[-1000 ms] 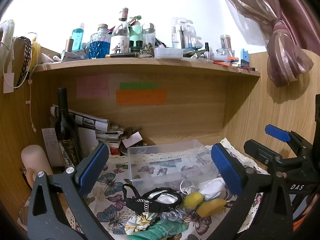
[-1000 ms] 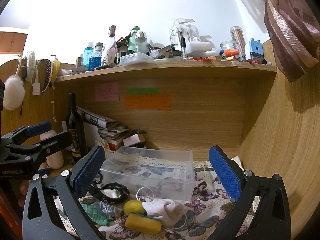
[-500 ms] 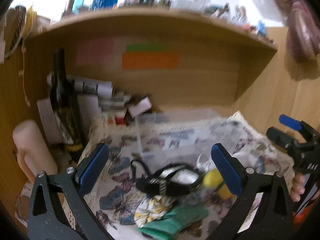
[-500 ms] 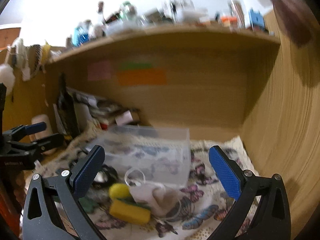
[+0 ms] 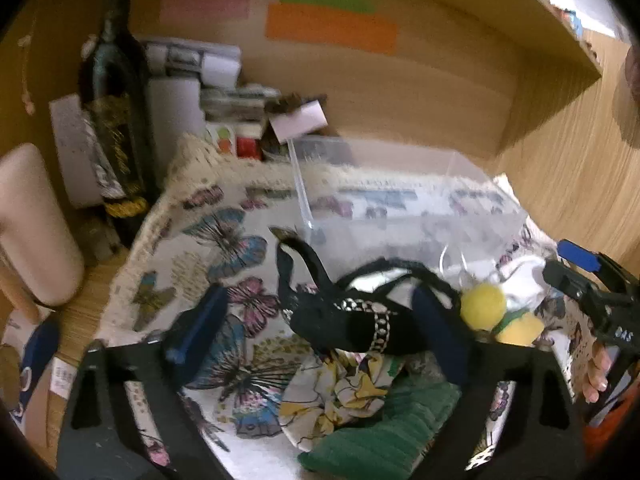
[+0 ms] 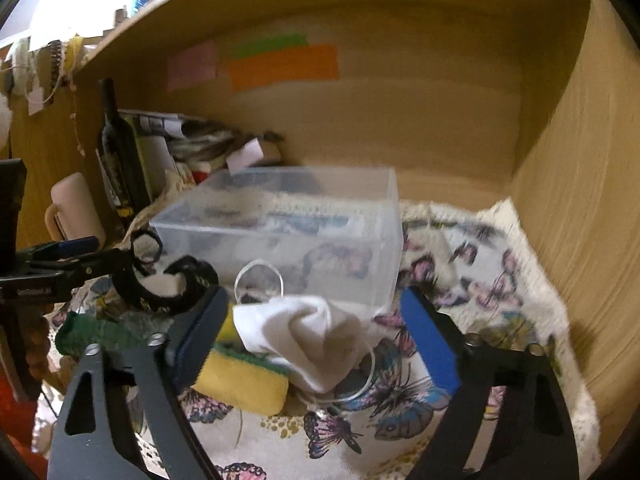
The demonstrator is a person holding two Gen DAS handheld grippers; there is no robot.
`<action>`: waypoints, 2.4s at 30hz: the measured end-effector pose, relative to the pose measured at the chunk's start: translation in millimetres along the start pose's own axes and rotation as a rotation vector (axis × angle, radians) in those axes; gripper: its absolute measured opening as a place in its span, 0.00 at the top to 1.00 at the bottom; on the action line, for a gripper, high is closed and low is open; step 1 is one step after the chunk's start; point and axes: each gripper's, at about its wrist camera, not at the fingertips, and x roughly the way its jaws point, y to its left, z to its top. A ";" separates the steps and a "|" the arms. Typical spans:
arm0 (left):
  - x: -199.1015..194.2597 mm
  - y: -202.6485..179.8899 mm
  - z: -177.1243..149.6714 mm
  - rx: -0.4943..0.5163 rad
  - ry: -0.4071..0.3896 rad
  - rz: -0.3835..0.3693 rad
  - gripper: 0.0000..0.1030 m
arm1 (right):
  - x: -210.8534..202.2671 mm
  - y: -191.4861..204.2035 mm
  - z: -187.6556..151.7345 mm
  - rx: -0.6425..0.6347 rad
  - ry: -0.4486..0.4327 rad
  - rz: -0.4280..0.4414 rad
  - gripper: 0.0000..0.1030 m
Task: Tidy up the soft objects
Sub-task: 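Grasp the white sock with the right tool while the left tool reaches the black strap, then grasp and lift the black strap with the left tool while the right tool lifts the sock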
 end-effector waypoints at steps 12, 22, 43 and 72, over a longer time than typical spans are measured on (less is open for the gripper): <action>11.3 -5.3 -6.0 0.018 0.030 -0.039 0.54 | 27.3 3.1 -14.5 0.000 0.117 0.082 0.66; -0.8 6.9 -0.4 -0.032 0.012 -0.038 0.70 | 14.6 1.4 -6.4 0.002 0.051 0.047 0.80; 2.2 10.1 -9.6 -0.091 0.081 -0.140 0.71 | -22.4 -7.2 9.3 0.015 -0.098 -0.005 0.81; -54.2 -26.5 96.8 0.044 -0.237 -0.104 0.87 | -31.8 4.0 80.9 -0.042 -0.287 0.041 0.80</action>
